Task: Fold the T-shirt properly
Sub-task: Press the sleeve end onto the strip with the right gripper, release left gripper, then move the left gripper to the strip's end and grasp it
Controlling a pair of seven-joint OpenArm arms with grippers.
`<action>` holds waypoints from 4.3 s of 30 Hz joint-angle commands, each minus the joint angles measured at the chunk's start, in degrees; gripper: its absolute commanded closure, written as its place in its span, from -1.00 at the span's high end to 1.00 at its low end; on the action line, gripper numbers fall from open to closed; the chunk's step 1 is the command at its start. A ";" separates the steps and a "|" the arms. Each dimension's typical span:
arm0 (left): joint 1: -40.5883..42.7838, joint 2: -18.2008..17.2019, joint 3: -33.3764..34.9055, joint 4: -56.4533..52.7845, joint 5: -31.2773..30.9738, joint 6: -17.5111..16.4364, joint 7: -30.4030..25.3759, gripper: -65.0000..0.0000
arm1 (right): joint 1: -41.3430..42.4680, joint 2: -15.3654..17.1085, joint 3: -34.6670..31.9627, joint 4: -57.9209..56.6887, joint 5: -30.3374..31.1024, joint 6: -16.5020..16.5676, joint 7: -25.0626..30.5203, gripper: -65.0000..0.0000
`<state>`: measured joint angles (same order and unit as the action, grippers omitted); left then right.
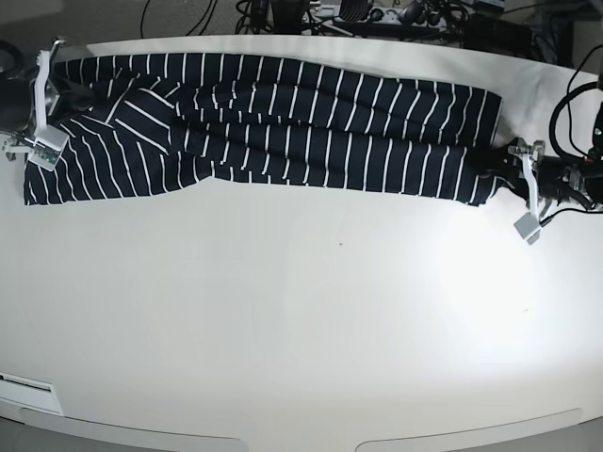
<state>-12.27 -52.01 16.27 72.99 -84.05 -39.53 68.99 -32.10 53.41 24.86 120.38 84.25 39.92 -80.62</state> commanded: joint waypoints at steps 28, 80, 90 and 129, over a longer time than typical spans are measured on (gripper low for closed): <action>-1.05 -3.72 -7.96 0.50 -0.95 -0.47 3.43 -0.03 | 0.66 -10.62 0.70 0.96 -17.16 -1.25 20.44 -0.93; 18.03 13.31 -25.07 0.55 -0.95 7.21 4.28 0.07 | 14.78 -27.04 -9.88 -12.00 -64.61 -35.85 34.36 -0.22; 18.27 21.77 -25.07 0.57 -0.95 7.19 3.23 0.07 | 14.60 -27.04 -9.88 -12.00 -64.61 -35.80 34.05 -0.22; 18.12 21.05 -31.32 18.73 1.07 4.79 1.66 -1.00 | 14.62 -27.04 -9.88 -12.00 -64.59 -33.46 34.32 -0.23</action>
<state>6.35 -29.85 -14.50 90.89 -82.02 -34.35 71.53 -17.96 25.39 14.50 107.35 19.92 6.52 -47.57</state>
